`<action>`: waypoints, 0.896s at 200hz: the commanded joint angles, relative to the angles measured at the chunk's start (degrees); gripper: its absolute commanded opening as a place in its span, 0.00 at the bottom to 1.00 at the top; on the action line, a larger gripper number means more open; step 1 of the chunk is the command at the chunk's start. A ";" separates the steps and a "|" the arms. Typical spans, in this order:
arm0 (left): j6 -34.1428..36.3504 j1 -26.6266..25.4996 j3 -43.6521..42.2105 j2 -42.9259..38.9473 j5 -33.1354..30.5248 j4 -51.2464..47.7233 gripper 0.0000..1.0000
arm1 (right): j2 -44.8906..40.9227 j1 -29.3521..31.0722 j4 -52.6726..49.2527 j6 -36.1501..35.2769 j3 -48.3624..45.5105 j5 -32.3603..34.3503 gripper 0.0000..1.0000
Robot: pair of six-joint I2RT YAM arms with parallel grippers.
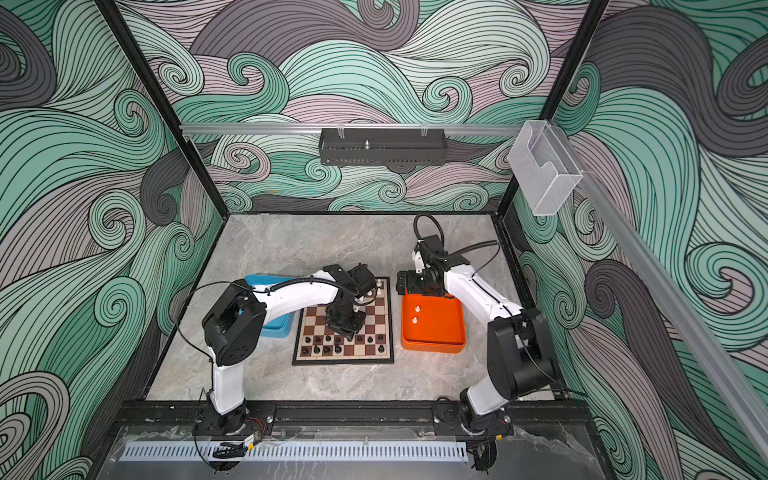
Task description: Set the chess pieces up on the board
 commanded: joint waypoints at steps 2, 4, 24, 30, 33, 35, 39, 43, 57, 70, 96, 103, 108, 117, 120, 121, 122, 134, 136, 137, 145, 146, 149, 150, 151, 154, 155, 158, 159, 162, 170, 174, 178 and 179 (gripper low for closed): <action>0.35 -0.36 0.02 0.85 0.39 -0.46 0.19 | -0.20 -0.40 -0.13 -0.16 -0.67 -0.39 0.99; 0.38 -0.31 0.00 0.85 0.39 -0.45 0.19 | -0.18 -0.33 -0.14 -0.16 -0.67 -0.43 0.99; 0.26 -0.30 -0.04 0.65 0.15 -0.50 0.19 | -0.03 -0.40 -0.18 -0.18 -0.67 -0.44 0.99; 0.21 -0.31 -0.04 0.70 0.05 -0.63 0.19 | 0.00 -0.39 -0.11 -0.16 -0.61 -0.46 0.99; 0.17 -0.35 -0.10 0.63 0.04 -0.67 0.19 | 0.00 -0.40 -0.15 -0.17 -0.59 -0.52 0.99; 0.14 -0.31 -0.05 0.66 0.00 -0.65 0.19 | 0.00 -0.40 -0.15 -0.23 -0.58 -0.53 0.99; 0.11 -0.36 -0.04 0.68 -0.09 -0.73 0.19 | -0.04 -0.40 -0.15 -0.16 -0.58 -0.45 0.99; 0.12 -0.30 -0.08 0.67 -0.07 -0.81 0.19 | -0.03 -0.36 -0.13 -0.16 -0.58 -0.45 0.99; 0.08 -0.37 -0.03 0.70 -0.18 -0.97 0.18 | -0.01 -0.40 -0.17 -0.16 -0.53 -0.51 0.99; 0.04 -0.35 -0.07 0.54 -0.22 -1.01 0.19 | 0.01 -0.37 -0.15 -0.23 -0.58 -0.49 0.99; 0.01 -0.35 -0.03 0.61 -0.31 -1.26 0.19 | 0.09 -0.38 0.00 -0.07 -0.67 -0.60 0.99; 0.04 -0.33 0.05 0.67 -0.31 -1.24 0.19 | 0.17 -0.35 0.01 -0.07 -0.64 -0.66 0.99; 0.04 -0.38 0.11 0.66 -0.43 -1.28 0.19 | 0.14 -0.36 0.09 -0.07 -0.67 -0.69 0.99; 0.04 -0.30 0.19 0.76 -0.40 -1.41 0.19 | 0.17 -0.40 0.12 -0.07 -0.67 -0.65 0.99; 0.00 -0.32 0.28 0.84 -0.47 -1.36 0.19 | 0.10 -0.40 0.14 -0.07 -0.67 -0.69 0.99; 0.02 -0.35 0.25 0.84 -0.48 -1.44 0.19 | 0.14 -0.40 0.11 -0.07 -0.67 -0.70 0.99; 0.03 -0.32 0.24 0.84 -0.48 -1.44 0.19 | 0.11 -0.40 0.10 -0.07 -0.67 -0.66 0.99; 0.03 -0.35 0.32 0.85 -0.61 -1.55 0.19 | 0.23 -0.40 0.12 -0.07 -0.60 -0.65 0.99; 0.04 -0.35 0.32 0.85 -0.65 -1.60 0.19 | 0.23 -0.35 0.16 -0.07 -0.58 -0.63 0.99; 0.00 -0.36 0.36 0.89 -0.66 -1.60 0.19 | 0.20 -0.38 0.17 -0.07 -0.54 -0.67 0.99; 0.04 -0.32 0.33 0.85 -0.66 -1.66 0.19 | 0.19 -0.40 0.17 -0.07 -0.58 -0.71 0.99; 0.04 -0.35 0.32 0.89 -0.66 -1.68 0.19 | 0.23 -0.40 0.13 -0.07 -0.58 -0.75 0.99; 0.00 -0.37 0.40 0.85 -0.66 -1.69 0.19 | 0.18 -0.40 0.12 -0.07 -0.58 -0.72 0.99; 0.02 -0.38 0.40 0.85 -0.66 -1.65 0.19 | 0.22 -0.40 0.10 -0.07 -0.58 -0.71 0.99; 0.03 -0.33 0.40 0.89 -0.71 -1.68 0.19 | 0.20 -0.40 0.14 -0.07 -0.58 -0.71 0.99; 0.04 -0.32 0.50 0.92 -0.75 -1.73 0.19 | 0.21 -0.40 0.11 -0.07 -0.58 -0.68 0.99; 0.04 -0.35 0.50 0.88 -0.75 -1.72 0.19 | 0.19 -0.40 0.14 -0.07 -0.58 -0.70 0.99; 0.02 -0.30 0.49 0.93 -0.75 -1.71 0.19 | 0.21 -0.39 0.13 -0.07 -0.58 -0.76 0.99; 0.03 -0.29 0.49 0.93 -0.75 -1.80 0.19 | 0.24 -0.39 0.11 -0.07 -0.58 -0.73 0.99; 0.04 -0.36 0.49 0.94 -0.75 -1.81 0.19 | 0.26 -0.40 0.17 -0.07 -0.58 -0.79 0.99; 0.04 -0.38 0.65 0.93 -0.96 -1.99 0.20 | 0.20 -0.46 0.14 -0.07 -0.57 -0.76 0.99; 0.04 -0.38 0.67 0.85 -1.01 -1.97 0.22 | 0.14 -0.42 0.18 -0.07 -0.46 -0.74 0.99; 0.08 -0.34 0.67 0.85 -1.10 -1.97 0.23 | 0.15 -0.48 0.14 -0.06 -0.42 -0.79 0.99; 0.06 -0.32 0.67 0.80 -1.10 -2.01 0.23 | 0.16 -0.48 0.16 -0.06 -0.45 -0.75 0.99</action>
